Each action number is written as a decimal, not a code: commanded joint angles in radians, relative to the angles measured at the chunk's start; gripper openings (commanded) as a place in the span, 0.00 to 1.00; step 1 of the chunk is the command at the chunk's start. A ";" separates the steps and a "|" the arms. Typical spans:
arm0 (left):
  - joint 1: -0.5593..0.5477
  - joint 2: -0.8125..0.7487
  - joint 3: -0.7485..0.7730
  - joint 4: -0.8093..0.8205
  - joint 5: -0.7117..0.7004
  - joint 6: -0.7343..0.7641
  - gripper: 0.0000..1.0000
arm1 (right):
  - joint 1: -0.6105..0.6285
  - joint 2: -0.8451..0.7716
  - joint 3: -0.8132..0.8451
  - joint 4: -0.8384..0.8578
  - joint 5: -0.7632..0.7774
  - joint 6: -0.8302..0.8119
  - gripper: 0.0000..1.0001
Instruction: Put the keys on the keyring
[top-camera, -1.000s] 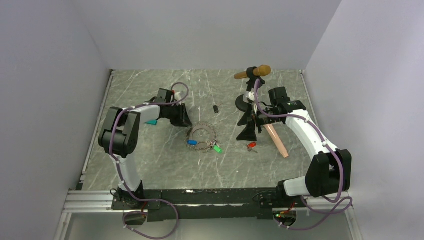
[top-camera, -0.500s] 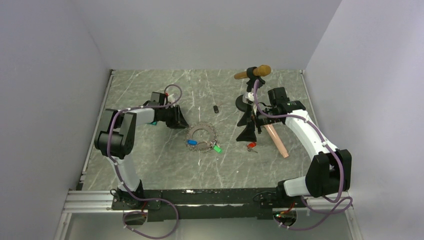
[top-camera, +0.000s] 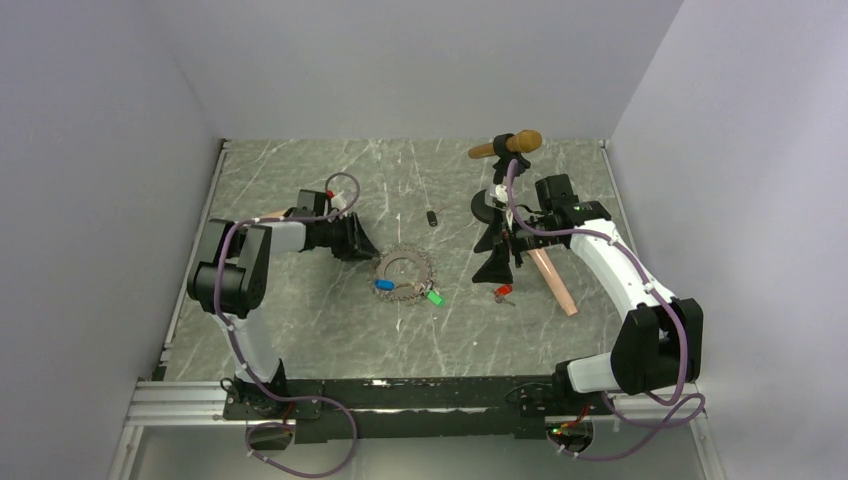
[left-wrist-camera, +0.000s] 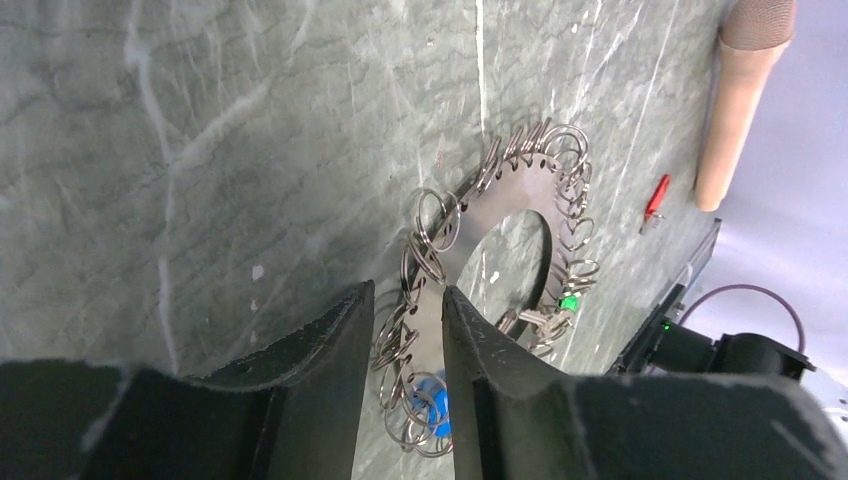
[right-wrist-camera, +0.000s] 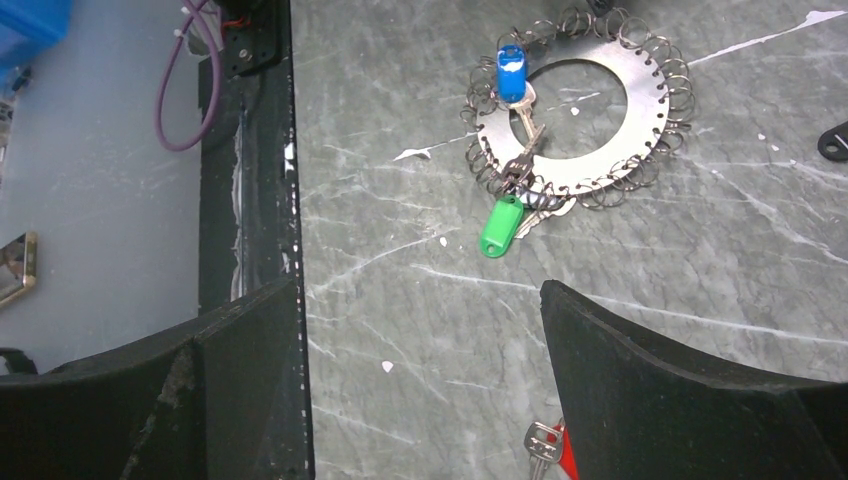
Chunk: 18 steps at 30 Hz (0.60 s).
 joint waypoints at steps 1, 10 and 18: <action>0.023 -0.034 -0.044 0.093 0.061 -0.046 0.38 | 0.005 0.002 0.034 0.000 -0.019 -0.025 0.97; 0.030 0.002 -0.021 0.079 0.068 -0.042 0.33 | 0.005 0.000 0.036 -0.004 -0.020 -0.026 0.97; 0.030 0.046 0.031 0.020 0.077 -0.016 0.28 | 0.004 0.000 0.037 -0.006 -0.018 -0.029 0.97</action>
